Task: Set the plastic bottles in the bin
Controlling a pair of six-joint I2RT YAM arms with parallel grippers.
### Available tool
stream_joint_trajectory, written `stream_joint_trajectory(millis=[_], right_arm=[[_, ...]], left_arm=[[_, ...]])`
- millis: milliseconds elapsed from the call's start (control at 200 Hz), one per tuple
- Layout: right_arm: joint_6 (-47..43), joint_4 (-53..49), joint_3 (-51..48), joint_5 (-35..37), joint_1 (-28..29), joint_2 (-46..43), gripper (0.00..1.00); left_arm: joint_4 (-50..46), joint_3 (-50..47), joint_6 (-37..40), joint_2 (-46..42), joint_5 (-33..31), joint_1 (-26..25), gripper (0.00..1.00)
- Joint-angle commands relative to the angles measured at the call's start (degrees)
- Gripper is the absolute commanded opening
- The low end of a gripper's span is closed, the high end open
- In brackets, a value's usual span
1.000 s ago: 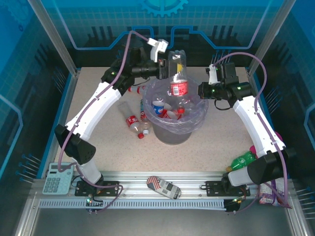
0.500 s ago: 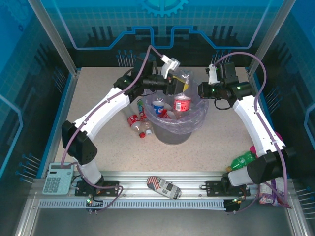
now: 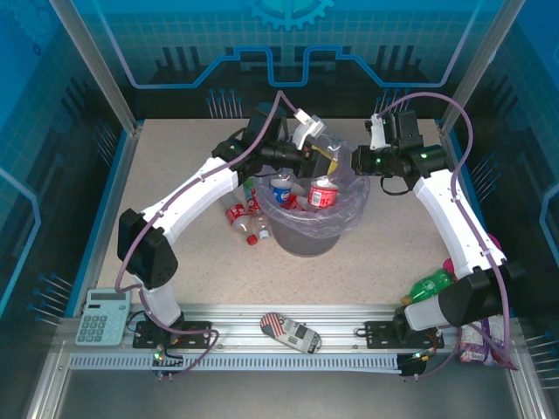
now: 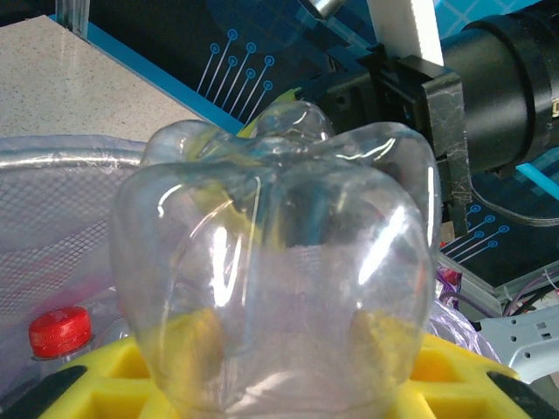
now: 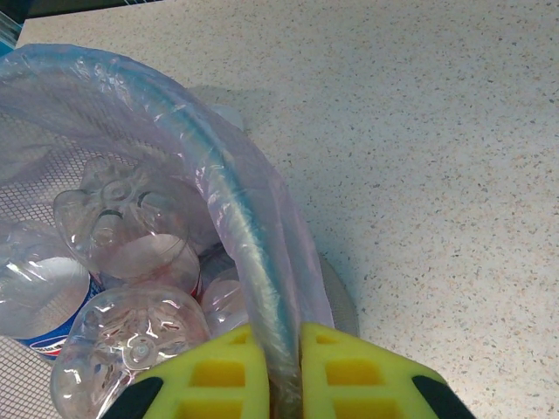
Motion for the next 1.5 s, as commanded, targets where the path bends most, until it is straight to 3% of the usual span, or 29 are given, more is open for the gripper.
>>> stream_joint_trajectory(millis=[0,265,360,455,810,1211,1271,1331,1386,1496], right_arm=[[0.4,0.0,1.7,-0.4,1.3,0.8,0.03],[0.1,-0.1,1.4,-0.1,1.3,0.4,0.03],[0.0,0.0,1.0,-0.1,1.2,0.3,0.03],[-0.1,0.0,1.2,-0.4,1.0,0.6,0.03],[-0.4,0.0,1.4,-0.7,0.7,0.9,0.03],[-0.1,-0.2,2.2,-0.9,0.7,1.3,0.03],[-0.1,-0.2,2.3,-0.9,0.7,1.3,0.03],[-0.1,-0.3,2.3,-0.9,0.7,1.3,0.03],[0.0,-0.3,2.3,-0.8,0.7,1.2,0.03],[0.1,-0.3,2.3,-0.8,0.7,1.1,0.03]], left_arm=[[-3.8,-1.4,3.4,0.7,0.4,-0.9,0.0],[6.3,-4.3,-3.0,-6.8,-4.7,2.5,0.0],[15.2,-9.1,-10.0,-9.5,-3.3,5.0,0.0],[18.2,-11.5,-13.3,-10.9,-2.8,7.3,0.0],[-2.7,-11.1,2.9,-13.6,-6.9,8.0,0.0],[1.1,-21.6,5.1,-13.7,-5.7,5.0,0.0],[1.5,-22.1,5.5,-14.0,-3.9,4.9,0.09],[2.5,-22.2,5.5,-14.6,-2.8,5.0,0.29],[3.3,-21.9,5.6,-15.4,-2.1,5.1,0.38],[4.7,-20.6,5.3,-16.5,-1.5,5.0,0.67]])
